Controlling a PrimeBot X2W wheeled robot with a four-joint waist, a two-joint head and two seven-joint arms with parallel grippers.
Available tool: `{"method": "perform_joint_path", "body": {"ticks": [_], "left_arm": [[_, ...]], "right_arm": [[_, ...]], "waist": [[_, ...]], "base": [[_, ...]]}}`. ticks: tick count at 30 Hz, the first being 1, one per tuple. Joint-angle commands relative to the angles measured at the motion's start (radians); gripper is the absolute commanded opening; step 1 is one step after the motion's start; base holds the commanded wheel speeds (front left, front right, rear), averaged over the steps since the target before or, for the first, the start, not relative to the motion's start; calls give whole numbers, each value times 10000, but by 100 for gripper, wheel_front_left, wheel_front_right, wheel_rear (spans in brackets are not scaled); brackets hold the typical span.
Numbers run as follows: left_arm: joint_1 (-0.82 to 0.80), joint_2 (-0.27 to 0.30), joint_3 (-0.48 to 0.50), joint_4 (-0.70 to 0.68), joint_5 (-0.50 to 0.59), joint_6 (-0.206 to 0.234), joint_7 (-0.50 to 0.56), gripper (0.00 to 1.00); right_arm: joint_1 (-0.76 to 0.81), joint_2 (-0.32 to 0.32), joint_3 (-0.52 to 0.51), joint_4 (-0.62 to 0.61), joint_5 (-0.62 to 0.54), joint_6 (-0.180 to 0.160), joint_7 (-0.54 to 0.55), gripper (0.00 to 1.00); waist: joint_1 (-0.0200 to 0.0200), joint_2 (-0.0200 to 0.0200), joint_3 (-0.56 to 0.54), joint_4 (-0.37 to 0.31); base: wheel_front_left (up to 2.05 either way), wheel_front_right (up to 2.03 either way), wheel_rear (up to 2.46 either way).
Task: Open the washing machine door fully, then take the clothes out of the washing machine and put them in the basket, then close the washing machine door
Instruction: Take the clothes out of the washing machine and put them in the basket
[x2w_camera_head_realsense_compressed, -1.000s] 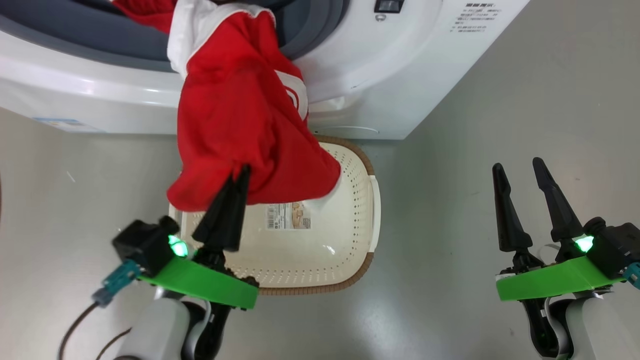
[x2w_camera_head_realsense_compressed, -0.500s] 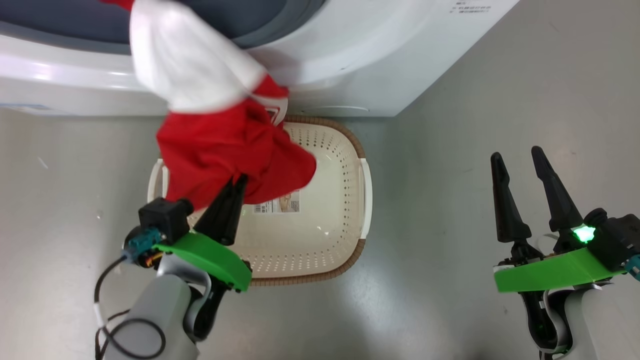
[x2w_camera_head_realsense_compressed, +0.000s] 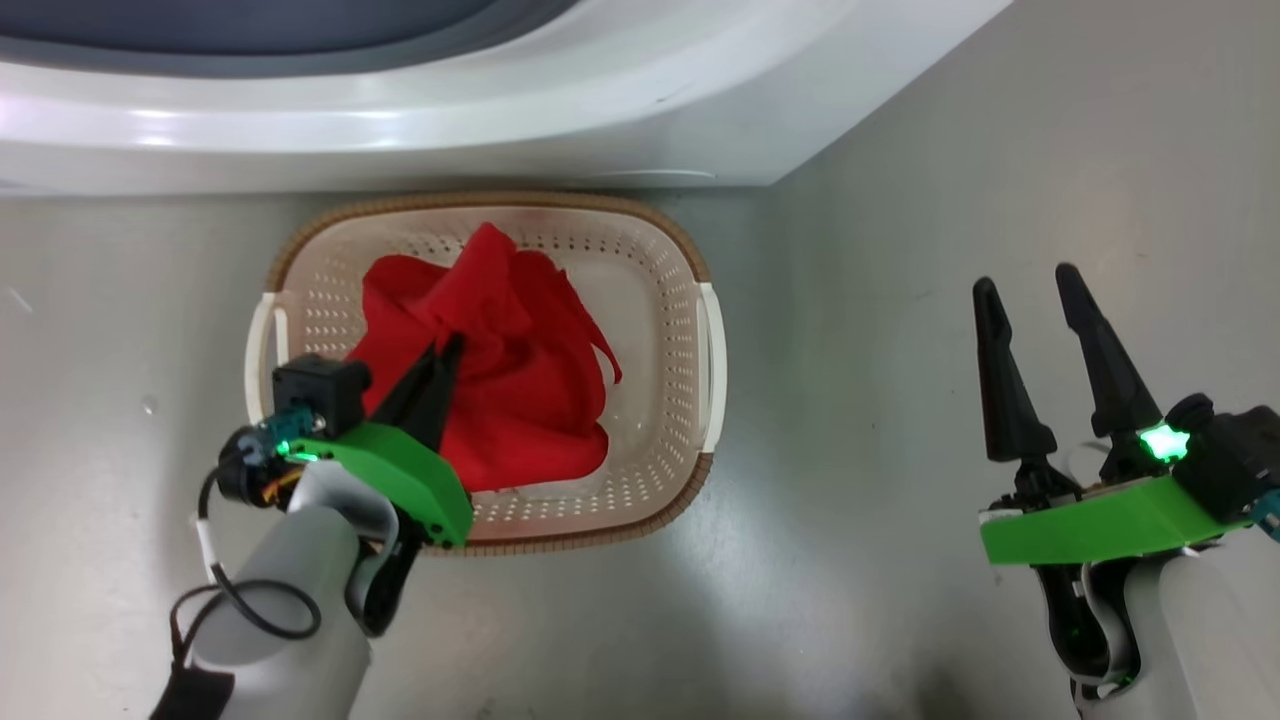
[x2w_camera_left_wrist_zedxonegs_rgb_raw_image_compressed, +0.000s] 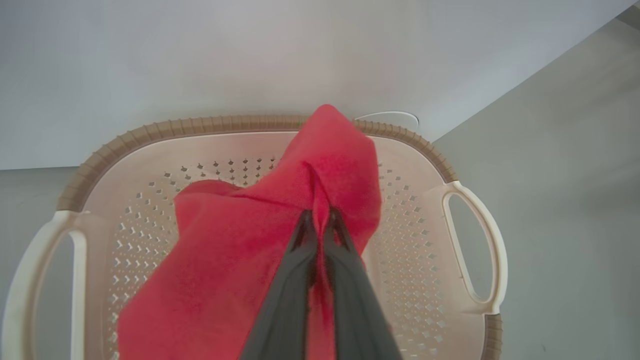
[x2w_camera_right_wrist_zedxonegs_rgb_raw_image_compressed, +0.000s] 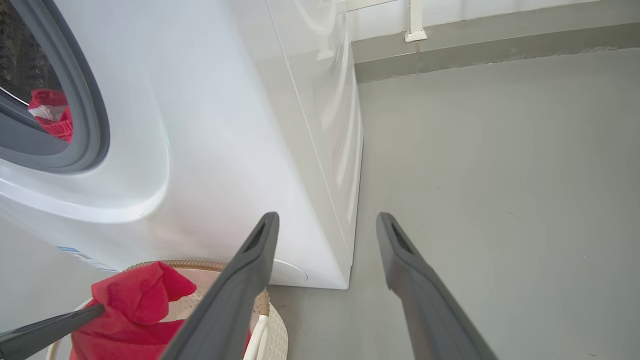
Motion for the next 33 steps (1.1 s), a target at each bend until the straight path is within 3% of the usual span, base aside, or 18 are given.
{"method": "perform_joint_path", "body": {"ticks": [1,9,11,12,13,14,15,33], "left_arm": [[-121,347,120,71,-146,13,-53,0],[-835,480,-387,1204,-611,13,-53,0],[-930,488,-452,1355,-710,13,-53,26],[-961,493,-478,1404,-759,13,-53,46],[-984,498,-503,1440,-802,13,-53,81],[-984,498,-503,1440,-802,13,-53,81],[-1001,507,-505,1476,-845,13,-53,100],[-304,451,417,705,-749,13,-53,100]], "right_arm": [[-82,-24,265,-275,18,46,-63,100],[-252,-24,373,-351,34,46,-63,100],[-270,-24,382,-355,43,46,-63,100],[-275,-24,383,-353,47,46,-63,100],[-280,-24,380,-349,49,46,-63,100],[-280,-24,380,-349,49,46,-63,100],[-285,-24,372,-344,50,46,-63,100],[-160,-24,162,-67,-104,46,-63,100]], "waist": [[0,-1,218,-112],[0,-1,608,-243],[0,-1,635,-259],[0,-1,637,-265],[0,-1,636,-268],[0,-1,636,-268],[0,-1,630,-266],[0,-1,-530,-28]], "base": [[0,0,0],[0,0,0],[0,0,0],[0,0,0],[0,0,0],[0,0,0],[0,0,0],[0,0,0]]}}
